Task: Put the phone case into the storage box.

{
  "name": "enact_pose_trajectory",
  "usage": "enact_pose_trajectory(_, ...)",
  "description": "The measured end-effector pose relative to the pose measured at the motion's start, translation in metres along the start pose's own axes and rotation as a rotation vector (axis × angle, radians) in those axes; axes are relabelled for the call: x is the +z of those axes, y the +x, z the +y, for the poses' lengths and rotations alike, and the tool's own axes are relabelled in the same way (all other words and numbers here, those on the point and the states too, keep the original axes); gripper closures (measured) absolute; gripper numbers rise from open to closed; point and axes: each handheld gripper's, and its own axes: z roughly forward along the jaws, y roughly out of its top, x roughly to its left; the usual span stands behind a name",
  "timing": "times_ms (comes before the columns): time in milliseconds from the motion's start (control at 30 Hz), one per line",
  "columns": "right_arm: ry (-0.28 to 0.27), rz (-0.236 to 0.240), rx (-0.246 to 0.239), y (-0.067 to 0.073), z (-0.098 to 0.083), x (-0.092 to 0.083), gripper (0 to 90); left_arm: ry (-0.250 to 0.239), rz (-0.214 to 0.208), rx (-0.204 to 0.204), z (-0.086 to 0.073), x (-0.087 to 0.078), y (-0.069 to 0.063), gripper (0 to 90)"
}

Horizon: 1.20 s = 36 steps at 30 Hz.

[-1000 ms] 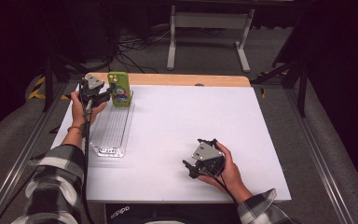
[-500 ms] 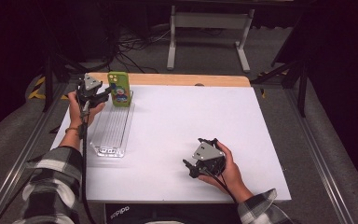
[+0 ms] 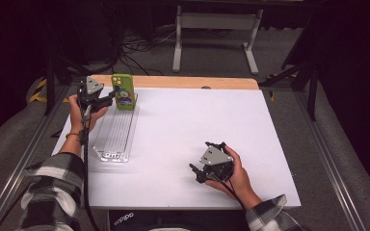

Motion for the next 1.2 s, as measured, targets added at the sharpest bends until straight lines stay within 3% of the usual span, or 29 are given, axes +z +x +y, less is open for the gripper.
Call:
enact_pose_trajectory(300, -0.005, -0.005, -0.007, -0.001, 0.001, -0.001, 12.0, 0.001, -0.003, -0.015, -0.003, -0.004, 0.001, 38.1)
enact_pose_trajectory(533, -0.009, -0.011, -0.002, -0.002, 0.001, -0.002, 12.0, -0.018, -0.002, -0.036, -0.002, -0.006, 0.0, 26.3)
enact_pose_trajectory(967, -0.013, -0.014, -0.003, -0.003, 0.001, -0.003, 12.0, -0.024, -0.03, -0.033, -0.002, -0.005, -0.005, 10.8)
enact_pose_trajectory(1200, -0.013, -0.014, -0.004, -0.002, 0.001, -0.003, 12.0, -0.021, -0.029, -0.012, 0.0, -0.004, -0.01, 5.9)
